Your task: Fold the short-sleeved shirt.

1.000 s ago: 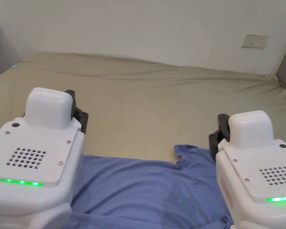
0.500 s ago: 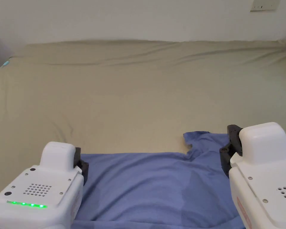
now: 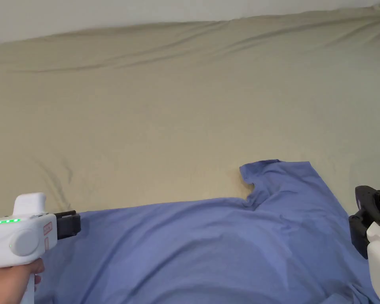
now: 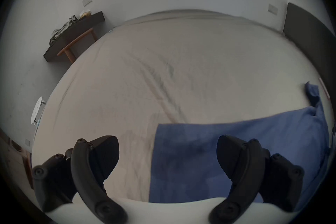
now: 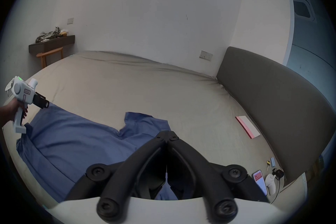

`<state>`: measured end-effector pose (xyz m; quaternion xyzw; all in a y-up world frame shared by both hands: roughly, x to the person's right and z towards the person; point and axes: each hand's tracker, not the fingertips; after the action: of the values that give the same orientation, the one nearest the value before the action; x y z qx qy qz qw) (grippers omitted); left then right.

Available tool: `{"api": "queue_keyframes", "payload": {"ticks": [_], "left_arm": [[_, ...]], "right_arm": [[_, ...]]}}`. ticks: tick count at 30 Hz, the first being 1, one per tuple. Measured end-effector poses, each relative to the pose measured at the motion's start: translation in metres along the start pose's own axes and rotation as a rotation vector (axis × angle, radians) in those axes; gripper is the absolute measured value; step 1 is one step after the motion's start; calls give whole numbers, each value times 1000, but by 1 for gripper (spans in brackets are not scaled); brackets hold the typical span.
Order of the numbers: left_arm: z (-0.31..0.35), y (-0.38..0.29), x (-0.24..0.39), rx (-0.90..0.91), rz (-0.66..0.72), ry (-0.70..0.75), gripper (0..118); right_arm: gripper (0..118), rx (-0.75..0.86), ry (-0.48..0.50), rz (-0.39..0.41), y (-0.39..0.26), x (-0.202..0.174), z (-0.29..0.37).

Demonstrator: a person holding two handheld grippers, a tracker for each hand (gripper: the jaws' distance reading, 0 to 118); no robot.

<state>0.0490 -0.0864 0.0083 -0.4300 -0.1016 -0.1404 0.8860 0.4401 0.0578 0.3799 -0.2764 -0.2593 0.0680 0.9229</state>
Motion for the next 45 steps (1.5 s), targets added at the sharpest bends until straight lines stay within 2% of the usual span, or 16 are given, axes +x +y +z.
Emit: {"api": "queue_keyframes", "payload": {"ticks": [6, 8, 10, 12, 13, 17, 19, 21, 22, 23, 25, 34, 35, 37, 41, 45], "left_arm": [[-19, 9, 2, -91, 111, -85, 107], [-15, 9, 2, -123, 135, -119, 96], [-10, 11, -1, -94, 70, -140, 69], [1, 18, 5, -96, 4, -184, 10], [5, 18, 10, -89, -16, -222, 1], [37, 16, 24, 15, -110, -154, 1], [59, 13, 25, 80, -125, -144, 1], [85, 10, 25, 134, -171, -128, 1], [94, 8, 25, 159, -174, -122, 1], [105, 4, 24, 182, -187, -123, 1], [123, -2, 24, 202, -197, -116, 1], [132, -26, 8, 167, -173, -84, 1], [130, -28, 6, 160, -156, -96, 1], [128, -31, 5, 149, -137, -98, 1], [124, -34, 3, 145, -142, -91, 1], [145, -33, -4, 176, -126, -93, 1]], "right_arm": [[2, -44, -8, -6, -5, 8, -15], [2, -53, -3, -8, -4, 10, -19], [2, -69, 21, -28, -2, 11, -24], [2, -91, 46, -43, 2, 13, -33], [2, -101, 59, -53, 5, 14, -38], [6, -170, 109, -84, 11, 24, -64], [32, -260, 140, -83, 12, 29, -83], [41, -321, 155, -90, 6, 37, -110], [82, -356, 144, -81, 3, 40, -121], [101, -398, 169, -86, -1, 42, -137], [106, -467, 143, -81, -11, 44, -164], [97, -667, 117, -96, -58, 35, -241], [80, -644, 127, -115, -54, 36, -236], [4, -622, 279, -186, -46, 38, -229], [4, -568, 192, 33, -34, 29, -206], [4, -508, 218, -65, -11, 45, -171]]}}
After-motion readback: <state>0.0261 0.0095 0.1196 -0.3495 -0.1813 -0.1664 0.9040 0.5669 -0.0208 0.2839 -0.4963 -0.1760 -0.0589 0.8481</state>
